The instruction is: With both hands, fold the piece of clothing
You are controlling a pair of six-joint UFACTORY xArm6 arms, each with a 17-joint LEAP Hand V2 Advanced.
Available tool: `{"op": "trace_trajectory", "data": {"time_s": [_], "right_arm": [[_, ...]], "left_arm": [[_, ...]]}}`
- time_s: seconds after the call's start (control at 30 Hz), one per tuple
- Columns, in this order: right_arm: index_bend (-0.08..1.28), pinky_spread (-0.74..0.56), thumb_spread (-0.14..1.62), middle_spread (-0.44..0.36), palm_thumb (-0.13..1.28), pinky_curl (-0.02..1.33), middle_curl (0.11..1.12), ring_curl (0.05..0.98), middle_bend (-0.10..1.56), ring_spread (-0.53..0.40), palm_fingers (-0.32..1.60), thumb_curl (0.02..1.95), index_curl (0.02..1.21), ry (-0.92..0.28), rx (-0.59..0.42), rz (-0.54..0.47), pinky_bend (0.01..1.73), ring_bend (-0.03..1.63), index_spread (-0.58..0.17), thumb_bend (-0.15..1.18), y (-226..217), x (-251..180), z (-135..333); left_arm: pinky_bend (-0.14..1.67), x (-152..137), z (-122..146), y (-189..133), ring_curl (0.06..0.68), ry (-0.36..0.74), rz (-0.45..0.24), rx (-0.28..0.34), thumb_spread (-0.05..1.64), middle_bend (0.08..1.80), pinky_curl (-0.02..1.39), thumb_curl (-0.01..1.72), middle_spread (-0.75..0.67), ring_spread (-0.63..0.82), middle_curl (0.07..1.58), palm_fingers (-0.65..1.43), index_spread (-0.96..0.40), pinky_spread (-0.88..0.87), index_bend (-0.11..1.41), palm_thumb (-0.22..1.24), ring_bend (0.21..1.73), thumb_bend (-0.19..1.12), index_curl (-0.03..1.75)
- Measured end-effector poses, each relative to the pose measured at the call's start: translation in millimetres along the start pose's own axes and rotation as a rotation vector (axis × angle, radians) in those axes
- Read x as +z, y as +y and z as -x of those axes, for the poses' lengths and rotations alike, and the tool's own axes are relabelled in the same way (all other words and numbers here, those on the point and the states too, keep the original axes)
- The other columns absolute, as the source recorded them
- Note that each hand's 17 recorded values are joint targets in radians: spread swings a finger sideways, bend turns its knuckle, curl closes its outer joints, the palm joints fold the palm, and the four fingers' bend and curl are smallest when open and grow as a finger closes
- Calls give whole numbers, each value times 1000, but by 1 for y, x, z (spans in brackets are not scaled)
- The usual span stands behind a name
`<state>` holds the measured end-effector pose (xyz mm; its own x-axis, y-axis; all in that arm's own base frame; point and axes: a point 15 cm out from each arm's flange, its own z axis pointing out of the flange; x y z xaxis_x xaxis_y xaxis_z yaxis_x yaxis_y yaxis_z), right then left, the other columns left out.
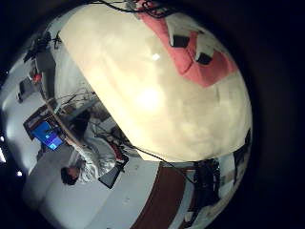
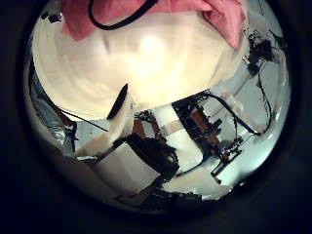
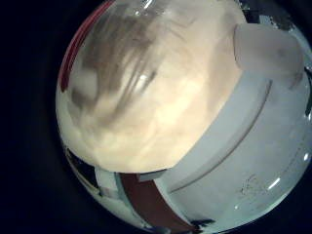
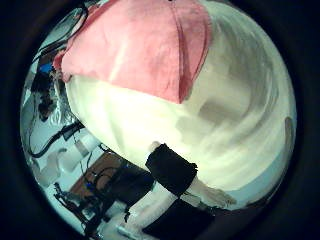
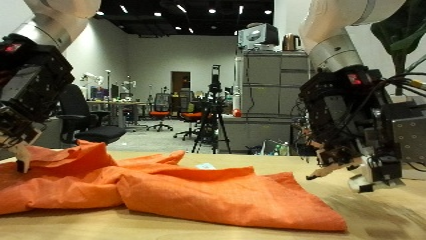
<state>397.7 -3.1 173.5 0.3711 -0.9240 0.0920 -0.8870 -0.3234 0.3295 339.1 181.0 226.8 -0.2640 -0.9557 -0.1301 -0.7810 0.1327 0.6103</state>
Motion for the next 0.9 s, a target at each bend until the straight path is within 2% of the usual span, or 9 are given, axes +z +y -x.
{"op": "trace_trajectory", "data": {"time_s": [0.13, 0.27, 0.53, 0.9], "right_arm": [[166, 249, 1243, -59, 328, 246, 350, 241, 274, 93, 289, 256, 366, -15, 33, -19, 194, 225, -362, -17, 2, -5, -11], [145, 243, 1223, -16, 317, 261, 345, 253, 247, 89, 265, 255, 340, -59, 50, -49, 216, 257, -333, -21, -8, -12, -1], [139, 222, 1163, 20, 322, 288, 343, 269, 207, 96, 234, 262, 292, -115, 51, -167, 277, 323, -273, -15, -73, -29, 23], [159, 163, 1126, 62, 360, 289, 365, 292, 262, 51, 320, 275, 276, -136, 121, -201, 271, 434, -191, -20, -140, -31, 22]], "left_arm": [[275, -19, -7, 13, 278, 3, -39, 12, 1076, 263, 400, 306, -109, 6, 429, 226, -47, 103, 161, 499, 621, -22, 338], [278, -39, -24, 28, 277, 2, -61, 32, 1077, 258, 399, 305, -106, 5, 426, 222, -42, 101, 158, 499, 627, -22, 332], [286, -76, -50, 50, 277, -19, -156, 51, 1076, 258, 396, 307, -84, 5, 424, 221, -34, 96, 156, 496, 635, -22, 323], [317, -71, -69, 68, 277, -16, -182, 72, 1073, 265, 397, 307, -77, -18, 424, 233, -25, 80, 152, 492, 655, -22, 310]]}}
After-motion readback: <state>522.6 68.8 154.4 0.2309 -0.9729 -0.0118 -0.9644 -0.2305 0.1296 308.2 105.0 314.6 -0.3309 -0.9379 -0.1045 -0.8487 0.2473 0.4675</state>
